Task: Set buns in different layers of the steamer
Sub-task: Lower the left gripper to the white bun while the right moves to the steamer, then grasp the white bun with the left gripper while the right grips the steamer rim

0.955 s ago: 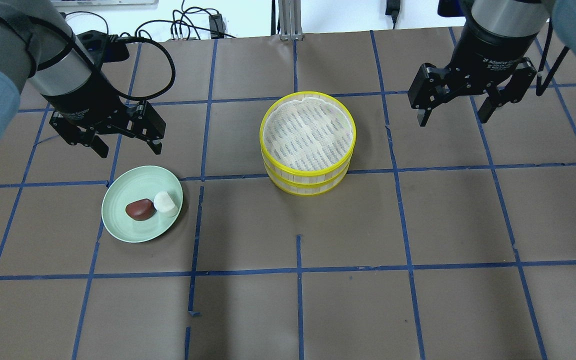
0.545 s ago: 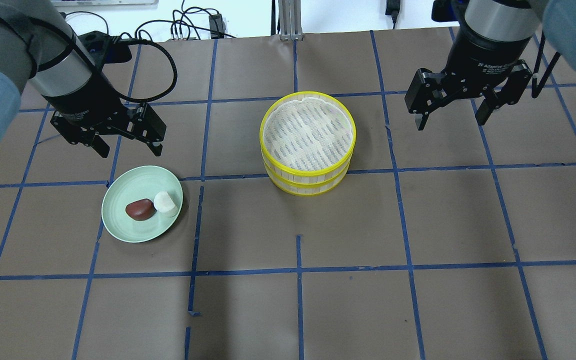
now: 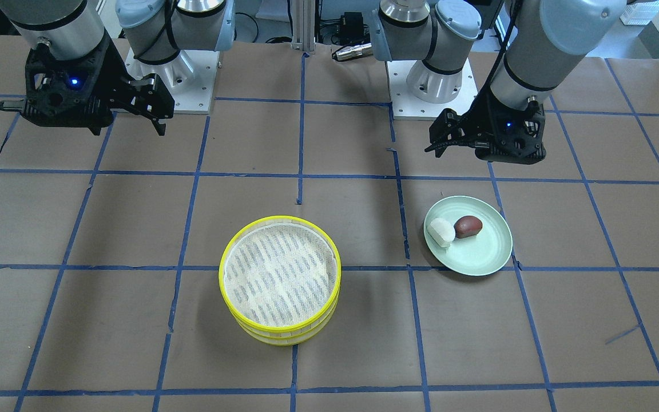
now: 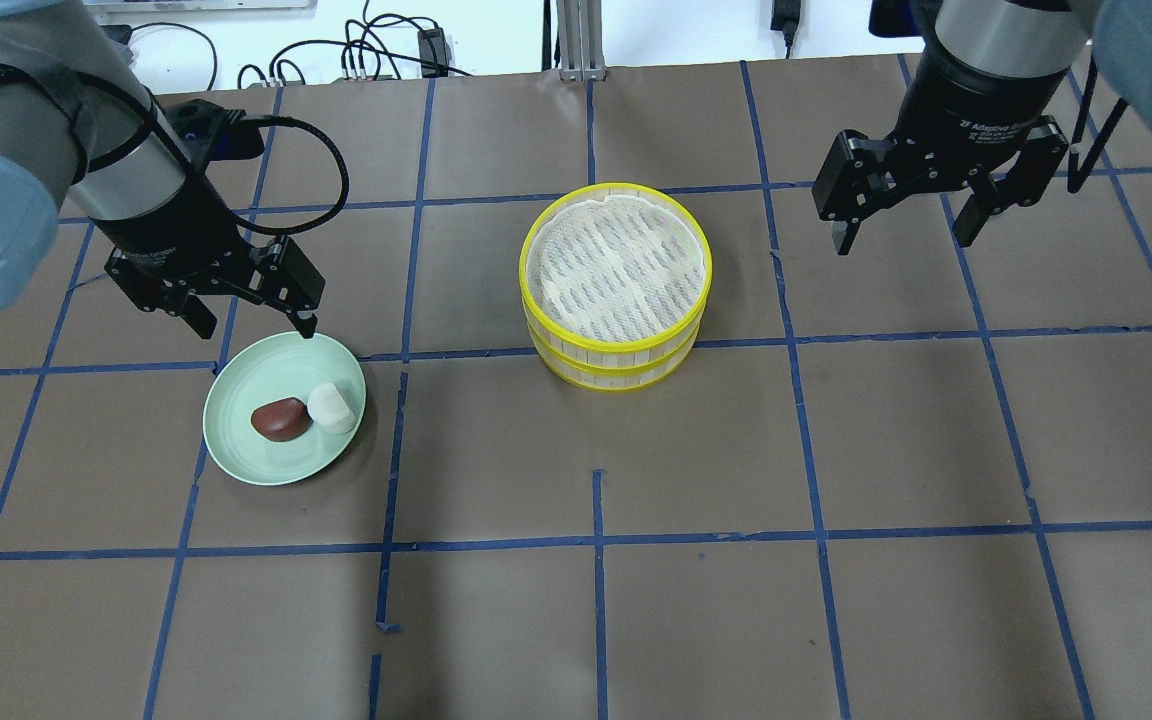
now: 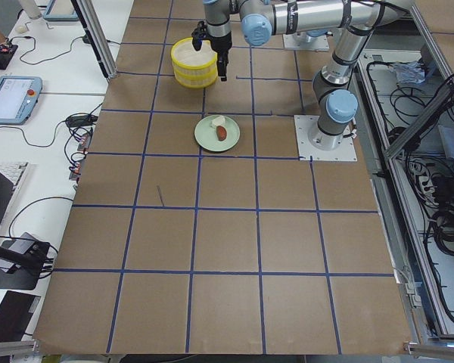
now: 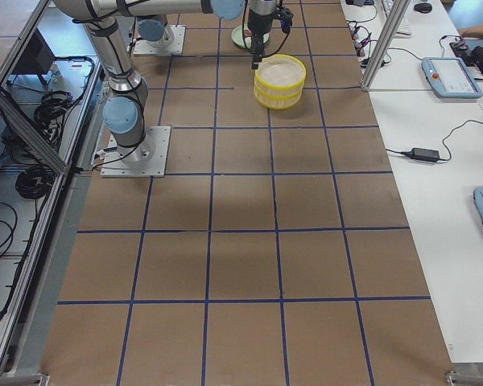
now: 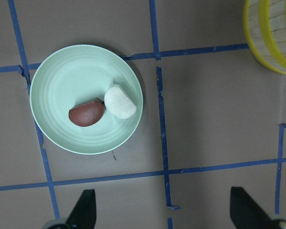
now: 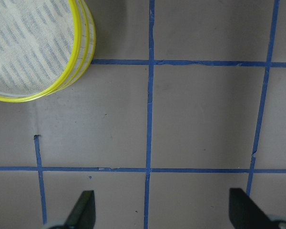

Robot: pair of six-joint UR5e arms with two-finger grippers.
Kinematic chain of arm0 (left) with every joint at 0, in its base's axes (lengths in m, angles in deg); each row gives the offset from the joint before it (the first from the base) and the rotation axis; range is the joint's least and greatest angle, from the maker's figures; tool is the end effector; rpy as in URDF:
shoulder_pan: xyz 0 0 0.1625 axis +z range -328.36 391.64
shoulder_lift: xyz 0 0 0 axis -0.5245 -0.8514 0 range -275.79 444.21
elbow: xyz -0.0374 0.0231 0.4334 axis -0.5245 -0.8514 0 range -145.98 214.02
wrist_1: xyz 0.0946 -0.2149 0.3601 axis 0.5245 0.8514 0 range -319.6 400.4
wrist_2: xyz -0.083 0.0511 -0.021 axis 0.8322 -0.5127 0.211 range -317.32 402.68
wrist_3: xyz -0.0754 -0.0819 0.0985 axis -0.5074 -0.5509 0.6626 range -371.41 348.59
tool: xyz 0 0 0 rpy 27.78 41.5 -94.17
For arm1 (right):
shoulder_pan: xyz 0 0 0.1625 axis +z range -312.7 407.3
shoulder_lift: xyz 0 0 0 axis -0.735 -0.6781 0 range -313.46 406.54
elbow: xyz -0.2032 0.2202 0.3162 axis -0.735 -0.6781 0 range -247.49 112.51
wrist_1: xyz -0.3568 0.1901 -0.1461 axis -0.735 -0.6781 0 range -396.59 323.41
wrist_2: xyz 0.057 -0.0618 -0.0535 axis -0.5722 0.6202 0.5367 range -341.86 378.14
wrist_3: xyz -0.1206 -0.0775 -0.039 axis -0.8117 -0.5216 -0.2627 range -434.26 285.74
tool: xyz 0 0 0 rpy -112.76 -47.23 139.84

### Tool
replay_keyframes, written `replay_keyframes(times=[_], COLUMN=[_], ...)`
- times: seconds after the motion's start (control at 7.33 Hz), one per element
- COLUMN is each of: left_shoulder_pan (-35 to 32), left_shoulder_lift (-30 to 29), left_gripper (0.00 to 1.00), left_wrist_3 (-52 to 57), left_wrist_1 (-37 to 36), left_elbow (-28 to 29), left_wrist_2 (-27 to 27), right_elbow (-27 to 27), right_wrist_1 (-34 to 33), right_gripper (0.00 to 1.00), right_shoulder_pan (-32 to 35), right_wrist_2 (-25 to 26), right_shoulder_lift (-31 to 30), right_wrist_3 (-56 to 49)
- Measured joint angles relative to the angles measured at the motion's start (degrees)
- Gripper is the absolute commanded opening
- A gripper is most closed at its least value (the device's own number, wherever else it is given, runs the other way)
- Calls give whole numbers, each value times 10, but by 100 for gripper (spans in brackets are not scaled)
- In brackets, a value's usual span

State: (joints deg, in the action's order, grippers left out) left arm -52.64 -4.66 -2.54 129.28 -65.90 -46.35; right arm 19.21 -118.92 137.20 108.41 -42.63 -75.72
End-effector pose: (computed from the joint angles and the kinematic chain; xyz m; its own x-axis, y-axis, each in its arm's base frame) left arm -0.0879 -0.4855 0.3750 -0.9980 0.0513 0.0371 0.0557 0.9901 0.1290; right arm 0.1317 -0.5006 0.4587 -0.9997 -0.0240 0.0024 -0.0237 0.9956 0.0908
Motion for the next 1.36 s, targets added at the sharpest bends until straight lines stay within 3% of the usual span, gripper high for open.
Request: replay_keyframes(times=[0.27, 0.55, 0.95, 1.09, 1.23, 1.36], left_shoulder_pan=[3, 4, 5, 6, 6, 6], left_shoulder_lift=[-35, -94, -164, -177, -182, -185], left_gripper=[100, 99, 96, 89, 76, 56], left_wrist_3=[-4, -1, -2, -2, -1, 0], left_wrist_1=[-71, -143, -190, -211, -230, -242], left_elbow=[-39, -61, -79, -92, -104, -113], left_wrist_2=[0, -4, -13, -14, -14, -14], right_elbow=[1, 2, 17, 27, 34, 41], right_wrist_1=[-52, -159, -251, -261, -271, -280], right_gripper=[100, 100, 100, 82, 71, 18], right_shoulder_pan=[5, 35, 96, 99, 101, 101], right_wrist_2=[-2, 0, 3, 3, 4, 4], right_shoulder_lift=[48, 139, 209, 216, 219, 223], right_wrist_3=[31, 102, 152, 155, 157, 161])
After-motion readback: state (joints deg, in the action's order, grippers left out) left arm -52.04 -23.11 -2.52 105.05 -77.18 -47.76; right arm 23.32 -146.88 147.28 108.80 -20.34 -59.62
